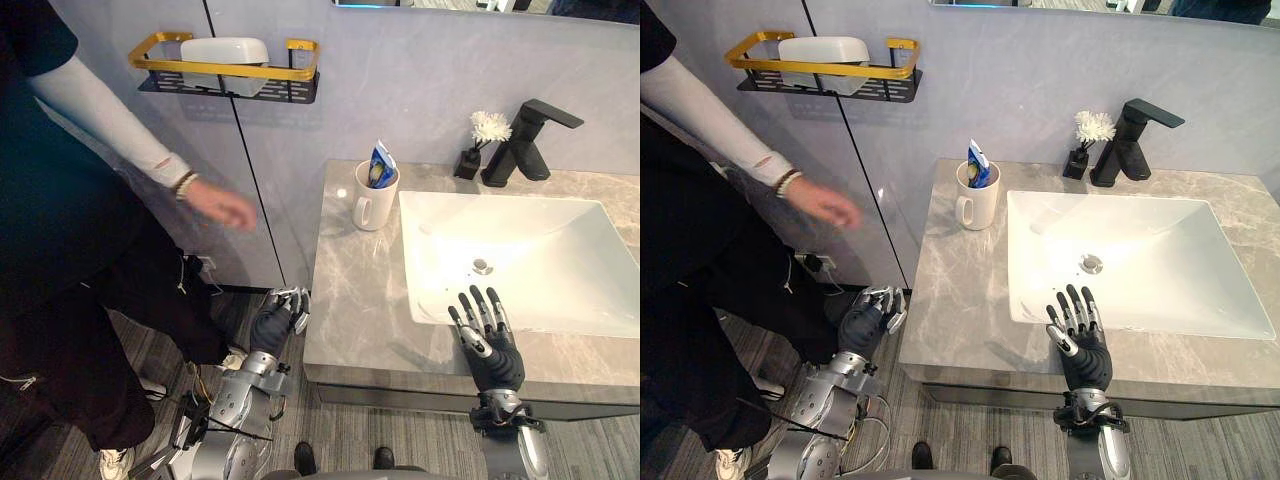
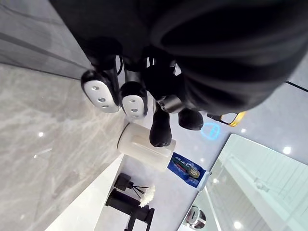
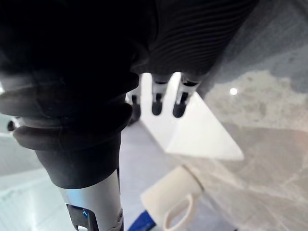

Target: Organize washtable

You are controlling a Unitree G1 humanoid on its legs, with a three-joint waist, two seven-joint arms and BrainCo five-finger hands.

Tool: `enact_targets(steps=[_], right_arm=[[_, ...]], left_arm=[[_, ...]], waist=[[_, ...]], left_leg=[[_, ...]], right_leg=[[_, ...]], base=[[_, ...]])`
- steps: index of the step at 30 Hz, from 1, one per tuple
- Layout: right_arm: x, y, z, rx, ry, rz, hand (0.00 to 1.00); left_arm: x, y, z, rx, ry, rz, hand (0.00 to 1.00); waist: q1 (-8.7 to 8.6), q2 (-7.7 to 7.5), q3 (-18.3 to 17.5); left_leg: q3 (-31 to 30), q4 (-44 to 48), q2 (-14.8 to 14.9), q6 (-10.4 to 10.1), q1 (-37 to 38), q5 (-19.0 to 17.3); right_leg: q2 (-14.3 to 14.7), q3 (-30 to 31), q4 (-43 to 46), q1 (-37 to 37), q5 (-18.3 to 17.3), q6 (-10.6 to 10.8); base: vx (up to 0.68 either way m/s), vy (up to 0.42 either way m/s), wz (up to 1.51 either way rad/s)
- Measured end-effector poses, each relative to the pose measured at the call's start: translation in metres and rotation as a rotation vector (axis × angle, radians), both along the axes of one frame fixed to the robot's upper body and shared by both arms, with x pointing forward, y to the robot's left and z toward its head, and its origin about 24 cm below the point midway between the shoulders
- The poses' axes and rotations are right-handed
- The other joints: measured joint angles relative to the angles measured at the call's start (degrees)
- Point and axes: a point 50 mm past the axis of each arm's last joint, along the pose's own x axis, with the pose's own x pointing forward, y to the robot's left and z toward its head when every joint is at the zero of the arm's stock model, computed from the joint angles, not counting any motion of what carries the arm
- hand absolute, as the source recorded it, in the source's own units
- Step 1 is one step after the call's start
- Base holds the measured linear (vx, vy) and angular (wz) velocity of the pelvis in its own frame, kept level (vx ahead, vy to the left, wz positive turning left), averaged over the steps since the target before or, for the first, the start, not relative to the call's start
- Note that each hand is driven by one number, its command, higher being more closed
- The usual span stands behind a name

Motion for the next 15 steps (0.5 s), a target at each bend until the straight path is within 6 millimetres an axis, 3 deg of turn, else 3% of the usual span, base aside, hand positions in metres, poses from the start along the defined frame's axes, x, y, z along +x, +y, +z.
enact_targets(steps=[15], right_arm=[[0.0008,0.0028,-0.0005,0.006,0.007,0.002,0.0]], left_arm=[[-0.0003,-0.0023,0.0,-0.001,0.0,-0.01,1.0]], waist=[[-0.07,-0.07,-0.3]], left_leg=[[0.0,0.1,0.0,0.0,0.1,0.0]], right_leg=[[0.0,0.0,0.0,0.1,0.0,0.0]], base=[[0.0,0.0,0.0]])
